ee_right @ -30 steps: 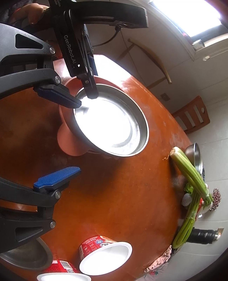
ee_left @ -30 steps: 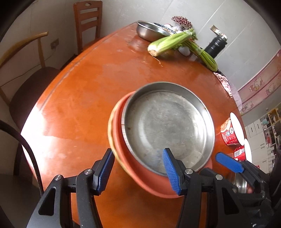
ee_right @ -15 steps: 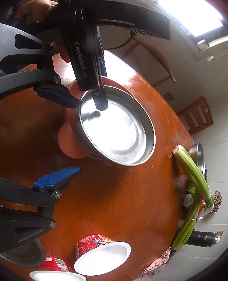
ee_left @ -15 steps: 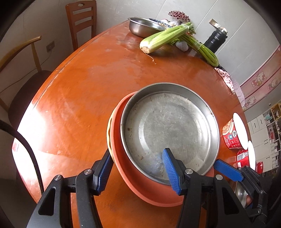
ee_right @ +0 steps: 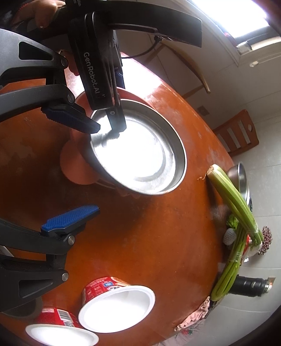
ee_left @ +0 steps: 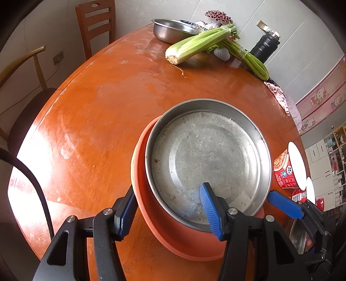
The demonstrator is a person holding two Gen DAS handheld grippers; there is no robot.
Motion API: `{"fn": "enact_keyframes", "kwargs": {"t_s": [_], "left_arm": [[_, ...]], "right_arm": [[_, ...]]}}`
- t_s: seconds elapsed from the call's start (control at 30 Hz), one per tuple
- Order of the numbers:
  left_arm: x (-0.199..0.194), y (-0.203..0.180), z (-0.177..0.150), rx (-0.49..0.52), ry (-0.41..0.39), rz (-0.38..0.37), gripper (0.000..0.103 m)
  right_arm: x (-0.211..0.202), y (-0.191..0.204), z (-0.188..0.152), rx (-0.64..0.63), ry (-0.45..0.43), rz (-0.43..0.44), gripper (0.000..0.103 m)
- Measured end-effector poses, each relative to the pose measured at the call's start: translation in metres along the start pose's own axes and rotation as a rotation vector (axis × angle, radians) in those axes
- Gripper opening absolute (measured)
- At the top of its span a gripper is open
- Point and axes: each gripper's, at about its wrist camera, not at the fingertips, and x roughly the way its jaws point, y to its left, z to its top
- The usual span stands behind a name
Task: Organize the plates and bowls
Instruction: 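Lower the steel pan onto the orange pig-face plate with the left gripper, then open the left gripper and release the steel pan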
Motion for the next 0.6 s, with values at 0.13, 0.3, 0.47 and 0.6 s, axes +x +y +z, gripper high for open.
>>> {"fn": "enact_keyframes", "kwargs": {"t_s": [0.13, 0.3, 0.47, 0.6], "left_arm": [[0.001, 0.002, 0.002, -0.003, 0.002, -0.013, 0.056], [0.001, 0.005, 0.003, -0.004, 0.002, -0.02, 0.056], [0.001, 0.005, 0.004, -0.003, -0.002, -0.023, 0.057], [-0.002, 0.005, 0.004, -0.001, -0.015, -0.02, 0.057]], "right_arm": [[-0.002, 0.013, 0.0, -0.049, -0.007, 0.016, 0.071], [-0.002, 0.031, -0.001, -0.11, -0.006, 0.036, 0.071], [-0.002, 0.039, -0.004, -0.14, 0.0, 0.045, 0.071], [-0.005, 0.034, -0.003, -0.127, -0.003, 0.05, 0.071]]}}
